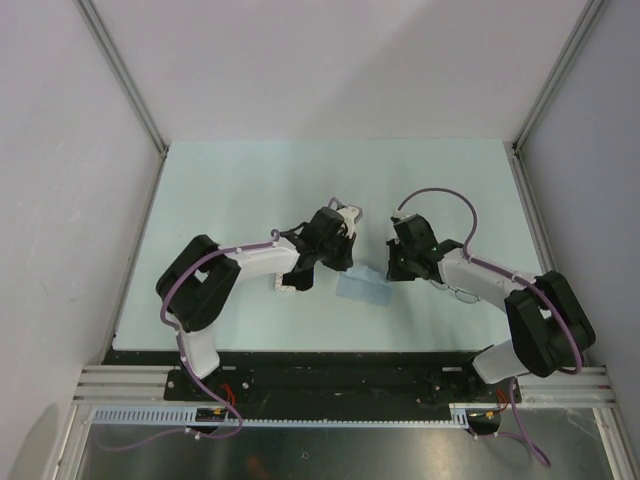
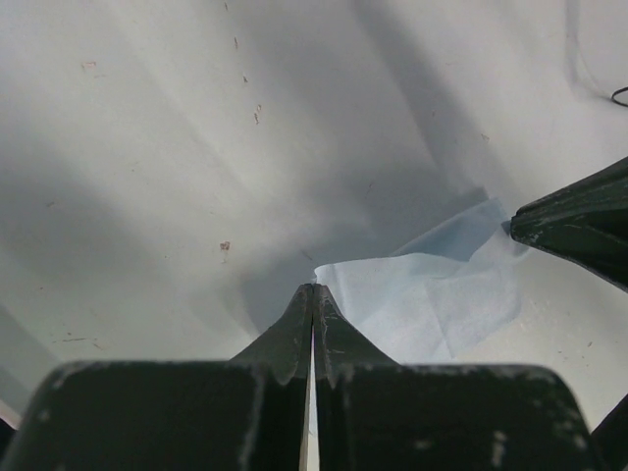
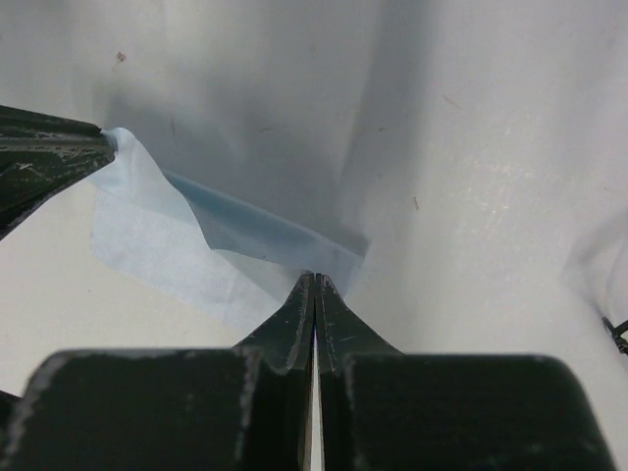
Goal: Organize the sunglasses
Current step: Fold the glasses cleaning cloth at the center of the board.
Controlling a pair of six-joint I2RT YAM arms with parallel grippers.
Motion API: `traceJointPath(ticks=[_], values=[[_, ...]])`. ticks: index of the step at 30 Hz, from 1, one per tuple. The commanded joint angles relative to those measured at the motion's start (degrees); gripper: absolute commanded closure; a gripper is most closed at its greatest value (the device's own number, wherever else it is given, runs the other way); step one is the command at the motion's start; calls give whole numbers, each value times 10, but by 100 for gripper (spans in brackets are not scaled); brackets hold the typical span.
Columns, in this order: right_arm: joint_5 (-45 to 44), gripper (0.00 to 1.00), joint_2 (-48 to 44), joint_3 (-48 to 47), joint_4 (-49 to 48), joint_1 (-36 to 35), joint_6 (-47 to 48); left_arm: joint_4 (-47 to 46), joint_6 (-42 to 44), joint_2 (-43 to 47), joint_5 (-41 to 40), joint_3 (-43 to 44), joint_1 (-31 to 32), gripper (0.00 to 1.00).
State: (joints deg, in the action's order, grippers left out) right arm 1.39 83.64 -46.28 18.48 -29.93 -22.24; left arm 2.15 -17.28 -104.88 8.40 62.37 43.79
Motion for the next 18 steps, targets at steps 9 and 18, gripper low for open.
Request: traceJointPath(ticks=[9, 18], values=[[10, 100, -35, 20, -6, -19, -11, -14, 23, 42, 10, -38, 9, 100], [-8, 100, -27, 22, 14, -27, -11, -15, 34, 48, 22, -45, 10, 100]])
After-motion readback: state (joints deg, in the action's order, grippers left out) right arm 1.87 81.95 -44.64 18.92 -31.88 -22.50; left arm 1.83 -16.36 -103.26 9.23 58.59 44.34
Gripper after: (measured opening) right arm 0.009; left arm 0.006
